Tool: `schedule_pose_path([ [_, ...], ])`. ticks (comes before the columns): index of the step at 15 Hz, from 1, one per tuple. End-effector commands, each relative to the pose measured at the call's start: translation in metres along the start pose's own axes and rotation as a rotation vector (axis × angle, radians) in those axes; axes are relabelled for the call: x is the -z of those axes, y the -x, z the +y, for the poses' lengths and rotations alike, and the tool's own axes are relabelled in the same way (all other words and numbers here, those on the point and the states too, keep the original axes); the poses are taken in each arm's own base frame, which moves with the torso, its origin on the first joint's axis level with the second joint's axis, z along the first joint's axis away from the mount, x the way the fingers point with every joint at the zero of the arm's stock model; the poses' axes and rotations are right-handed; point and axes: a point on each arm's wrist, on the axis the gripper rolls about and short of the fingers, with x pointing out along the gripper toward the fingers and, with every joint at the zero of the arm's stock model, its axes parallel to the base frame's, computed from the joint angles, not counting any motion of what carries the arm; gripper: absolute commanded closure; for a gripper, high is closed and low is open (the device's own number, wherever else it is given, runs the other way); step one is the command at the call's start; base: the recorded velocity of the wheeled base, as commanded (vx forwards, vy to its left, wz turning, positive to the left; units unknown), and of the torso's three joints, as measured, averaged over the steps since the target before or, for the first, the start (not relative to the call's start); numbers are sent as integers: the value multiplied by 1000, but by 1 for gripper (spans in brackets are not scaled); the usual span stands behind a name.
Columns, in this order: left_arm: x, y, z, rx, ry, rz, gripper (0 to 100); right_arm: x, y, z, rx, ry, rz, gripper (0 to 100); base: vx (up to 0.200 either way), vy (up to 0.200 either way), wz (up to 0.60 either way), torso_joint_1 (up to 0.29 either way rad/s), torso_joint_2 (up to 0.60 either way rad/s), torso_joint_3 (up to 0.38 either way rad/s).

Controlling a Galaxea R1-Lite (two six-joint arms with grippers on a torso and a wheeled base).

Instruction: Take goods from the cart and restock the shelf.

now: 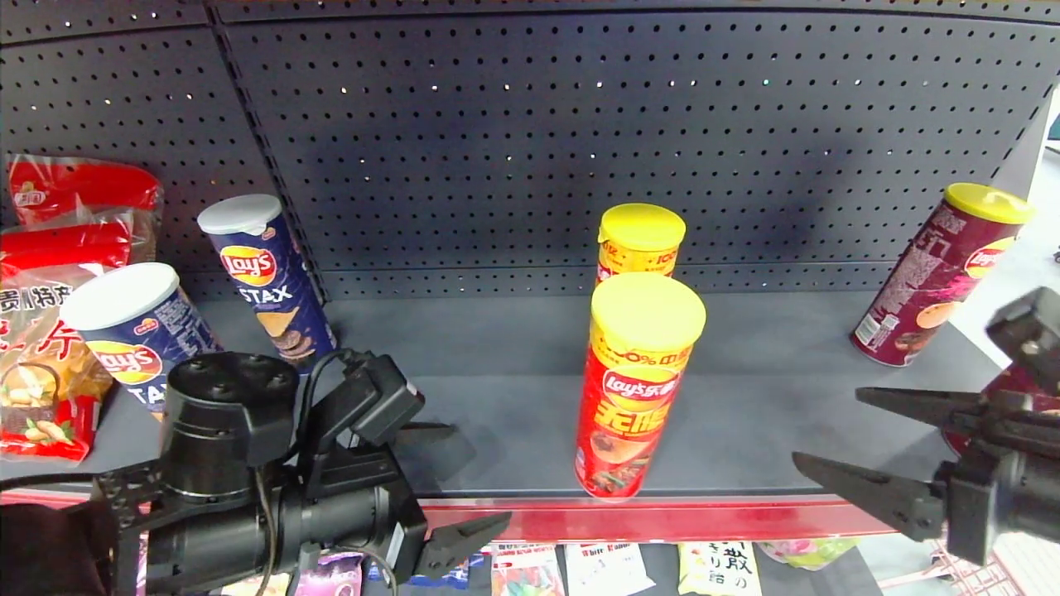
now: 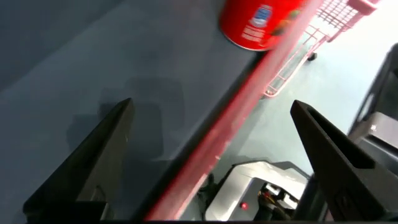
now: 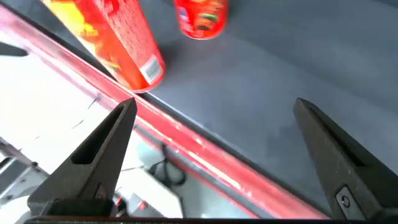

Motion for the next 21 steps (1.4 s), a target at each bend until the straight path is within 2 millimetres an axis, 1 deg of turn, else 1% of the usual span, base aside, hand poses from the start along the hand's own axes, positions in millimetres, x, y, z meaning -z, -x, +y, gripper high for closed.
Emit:
schedule_pose_path([
  [1, 1, -17, 6, -1, 9, 29, 0, 11, 37, 1, 70, -4, -111, 0, 0, 0, 0, 0, 0, 0],
  [2, 0, -23, 8, -30, 8, 37, 0, 11, 48, -1, 130, -19, -152, 0, 0, 0, 0, 0, 0, 0],
  [3, -1, -24, 9, -37, 8, 37, 0, 11, 51, -2, 149, -23, -166, 0, 0, 0, 0, 0, 0, 0],
  [4, -4, -28, 11, -40, 5, 29, 0, 13, 60, -4, 198, -37, -196, 0, 0, 0, 0, 0, 0, 0],
  [5, -5, -30, 11, -41, 4, 27, 0, 16, 62, -5, 214, -42, -200, 0, 0, 0, 0, 0, 0, 0],
  [7, -10, -38, 14, -42, 0, 20, 0, 31, 72, -6, 281, -67, -214, 0, 0, 0, 0, 0, 0, 0],
  [9, -13, -44, 16, -43, -2, 16, 0, 38, 77, -6, 319, -87, -228, 0, 0, 0, 0, 0, 0, 0],
  [16, -19, -55, 20, -44, -5, 4, 0, 39, 78, -8, 342, -129, -234, 0, 0, 0, 0, 0, 0, 0],
  [21, -26, -68, 24, -44, -12, -12, 0, 40, 78, -8, 346, -141, -233, 0, 0, 0, 0, 0, 0, 0],
])
